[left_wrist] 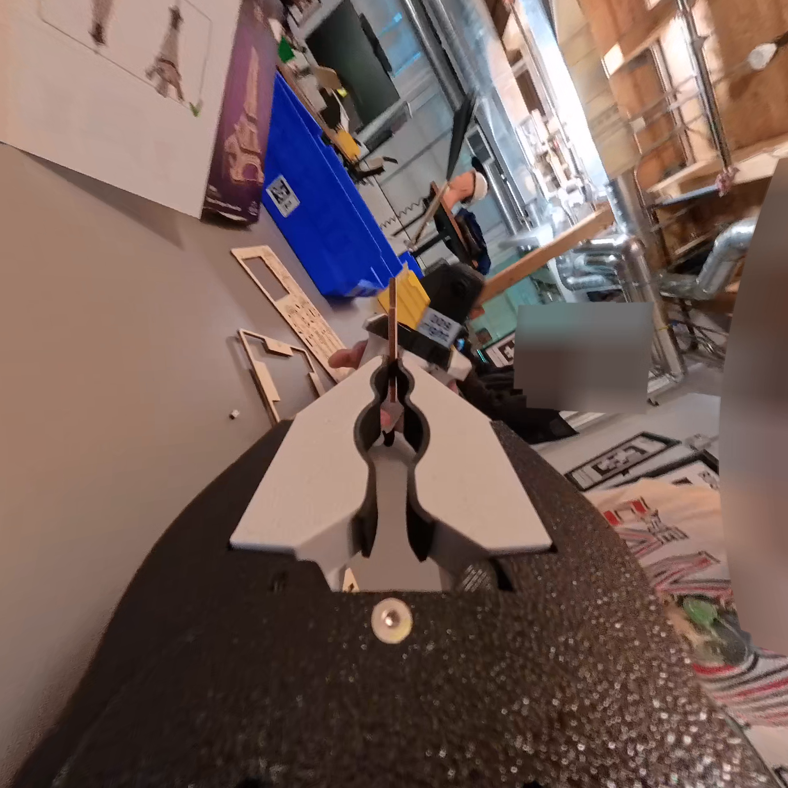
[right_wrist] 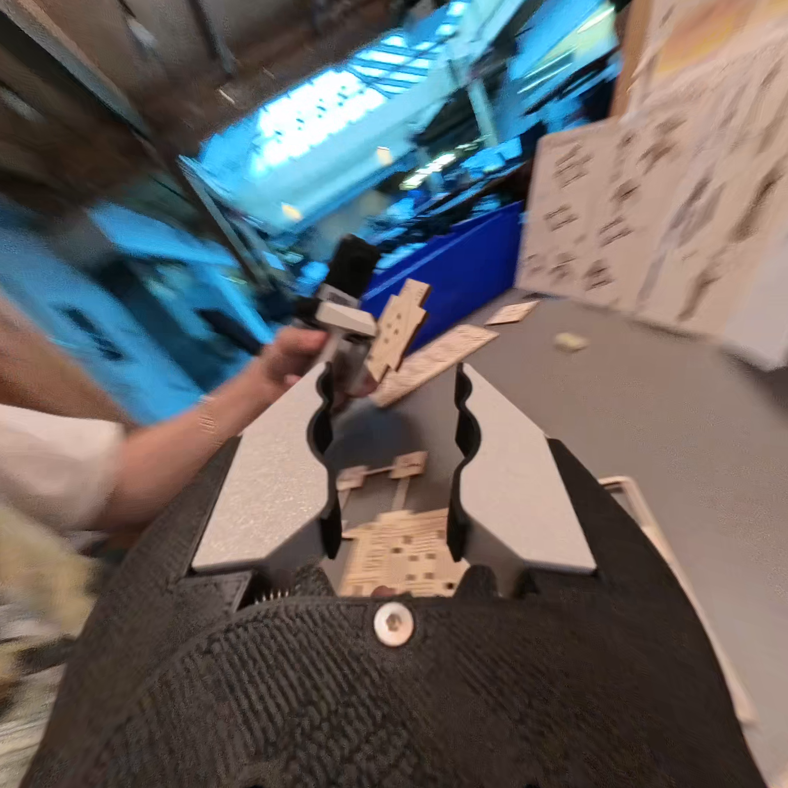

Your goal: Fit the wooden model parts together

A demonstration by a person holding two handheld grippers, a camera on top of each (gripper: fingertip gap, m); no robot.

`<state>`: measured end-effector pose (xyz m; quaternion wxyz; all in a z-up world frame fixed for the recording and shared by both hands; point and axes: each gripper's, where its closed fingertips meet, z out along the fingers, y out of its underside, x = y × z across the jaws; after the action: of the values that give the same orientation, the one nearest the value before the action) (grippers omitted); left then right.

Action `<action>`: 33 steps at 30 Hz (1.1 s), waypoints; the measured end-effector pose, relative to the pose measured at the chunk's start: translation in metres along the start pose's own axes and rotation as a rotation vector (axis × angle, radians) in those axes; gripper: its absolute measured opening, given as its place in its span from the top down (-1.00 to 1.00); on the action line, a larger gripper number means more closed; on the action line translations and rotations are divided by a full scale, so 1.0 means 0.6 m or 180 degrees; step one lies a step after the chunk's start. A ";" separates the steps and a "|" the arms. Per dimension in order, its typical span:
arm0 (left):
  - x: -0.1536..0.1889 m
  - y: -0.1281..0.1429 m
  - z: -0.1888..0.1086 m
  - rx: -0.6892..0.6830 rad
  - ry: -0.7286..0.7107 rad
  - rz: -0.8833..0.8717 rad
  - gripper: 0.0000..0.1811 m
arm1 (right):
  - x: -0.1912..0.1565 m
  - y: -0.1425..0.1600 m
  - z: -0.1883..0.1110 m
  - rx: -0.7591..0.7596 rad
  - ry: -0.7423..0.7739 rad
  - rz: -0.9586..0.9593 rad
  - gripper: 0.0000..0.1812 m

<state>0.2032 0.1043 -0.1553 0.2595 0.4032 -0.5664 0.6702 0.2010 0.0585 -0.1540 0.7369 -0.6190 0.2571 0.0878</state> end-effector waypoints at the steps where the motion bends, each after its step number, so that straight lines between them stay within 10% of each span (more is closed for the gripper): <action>1: 0.002 0.011 0.004 -0.0084 0.0050 0.0033 1.00 | -0.013 -0.001 0.000 0.0055 -0.0263 0.0267 0.51; 3: -0.003 0.031 0.012 -0.0279 0.0023 0.0136 1.00 | -0.015 -0.008 -0.002 0.0217 -0.0382 0.0420 0.87; 10: -0.006 0.030 0.047 -0.0986 -0.0084 0.0881 1.00 | 0.017 0.009 -0.001 -0.0049 -0.0022 0.0279 0.54; 13: 0.003 0.027 0.067 -0.1319 0.0026 0.1089 1.00 | 0.014 -0.006 -0.010 0.0136 -0.0068 0.0206 0.92; 24: -0.024 0.044 0.084 -0.1832 0.0037 0.1375 0.98 | 0.023 0.004 -0.024 -0.0114 -0.0078 0.0266 0.99; 29: -0.068 0.015 0.084 -0.1396 -0.0916 0.2382 0.84 | 0.077 0.030 -0.027 -0.0285 0.0567 0.0715 1.00; 33: -0.069 0.078 0.075 -0.1736 -0.1120 0.3418 0.85 | 0.101 0.046 -0.035 -0.0369 0.0849 0.0970 1.00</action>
<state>0.1992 0.0548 -0.2140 -0.1169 0.0859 -0.8749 0.4621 0.2346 0.0329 -0.2094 0.6377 -0.6205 0.4376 0.1301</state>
